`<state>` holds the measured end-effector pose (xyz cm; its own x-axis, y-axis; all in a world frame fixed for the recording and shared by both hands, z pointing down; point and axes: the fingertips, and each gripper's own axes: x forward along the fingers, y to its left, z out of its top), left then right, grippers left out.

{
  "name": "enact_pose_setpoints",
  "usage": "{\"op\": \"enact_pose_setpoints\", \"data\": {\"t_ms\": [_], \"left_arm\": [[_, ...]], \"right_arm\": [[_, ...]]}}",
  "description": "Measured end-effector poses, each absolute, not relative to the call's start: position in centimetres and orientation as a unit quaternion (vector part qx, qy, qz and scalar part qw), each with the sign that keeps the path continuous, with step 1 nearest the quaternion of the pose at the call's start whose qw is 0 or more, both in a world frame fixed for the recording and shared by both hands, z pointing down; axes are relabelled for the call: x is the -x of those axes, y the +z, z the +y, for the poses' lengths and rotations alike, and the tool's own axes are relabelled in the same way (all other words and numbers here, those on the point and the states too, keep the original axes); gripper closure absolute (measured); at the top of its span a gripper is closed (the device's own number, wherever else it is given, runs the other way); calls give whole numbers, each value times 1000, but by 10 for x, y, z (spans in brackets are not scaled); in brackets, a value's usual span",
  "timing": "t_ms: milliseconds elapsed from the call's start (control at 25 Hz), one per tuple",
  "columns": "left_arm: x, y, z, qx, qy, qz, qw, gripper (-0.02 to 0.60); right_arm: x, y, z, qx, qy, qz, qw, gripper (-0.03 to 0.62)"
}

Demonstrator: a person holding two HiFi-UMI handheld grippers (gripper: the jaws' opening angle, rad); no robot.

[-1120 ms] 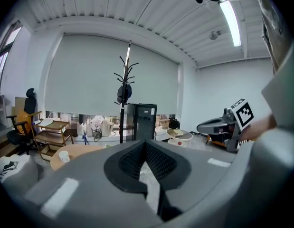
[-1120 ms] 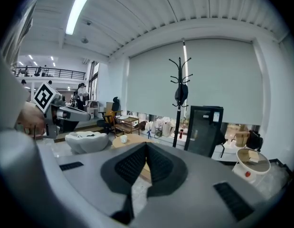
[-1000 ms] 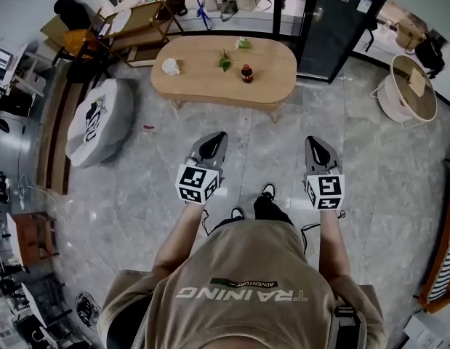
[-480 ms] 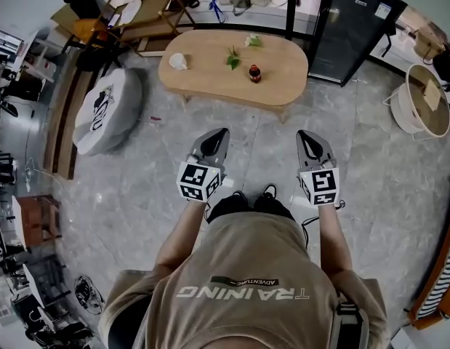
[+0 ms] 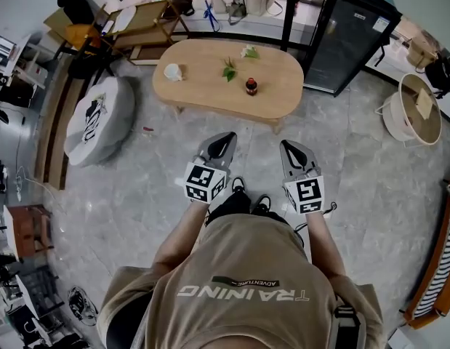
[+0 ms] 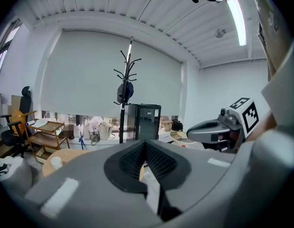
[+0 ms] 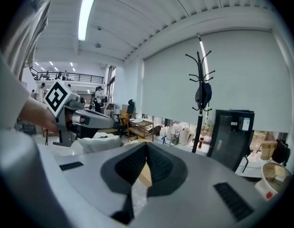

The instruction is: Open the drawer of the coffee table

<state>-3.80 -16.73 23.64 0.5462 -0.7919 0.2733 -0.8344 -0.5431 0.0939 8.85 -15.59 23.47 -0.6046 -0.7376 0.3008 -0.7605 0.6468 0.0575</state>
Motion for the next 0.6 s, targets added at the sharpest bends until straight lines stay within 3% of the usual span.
{"op": "enact_pose_setpoints", "data": {"t_ms": [600], "left_arm": [[95, 257, -246, -887, 81, -440, 117, 575]], "right_arm": [[-40, 247, -212, -450, 52, -871, 188, 591]]}}
